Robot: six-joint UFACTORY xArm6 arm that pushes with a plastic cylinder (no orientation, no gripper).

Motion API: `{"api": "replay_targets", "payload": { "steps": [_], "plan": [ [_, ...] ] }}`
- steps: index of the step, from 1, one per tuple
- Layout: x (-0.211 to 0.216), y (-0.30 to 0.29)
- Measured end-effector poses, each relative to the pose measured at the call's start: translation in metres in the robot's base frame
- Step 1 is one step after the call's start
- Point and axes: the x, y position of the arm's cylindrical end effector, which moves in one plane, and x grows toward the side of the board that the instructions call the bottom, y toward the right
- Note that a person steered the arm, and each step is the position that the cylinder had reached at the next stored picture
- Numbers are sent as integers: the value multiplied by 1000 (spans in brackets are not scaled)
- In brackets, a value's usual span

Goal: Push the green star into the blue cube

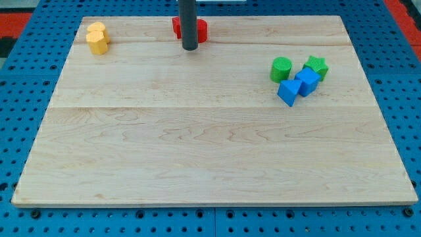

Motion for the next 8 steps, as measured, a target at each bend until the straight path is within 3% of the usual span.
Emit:
{"api": "replay_targets", "payload": {
  "steps": [2,4,5,8],
  "plan": [
    [0,65],
    [11,222],
    [39,265],
    [60,259]
  ]
}}
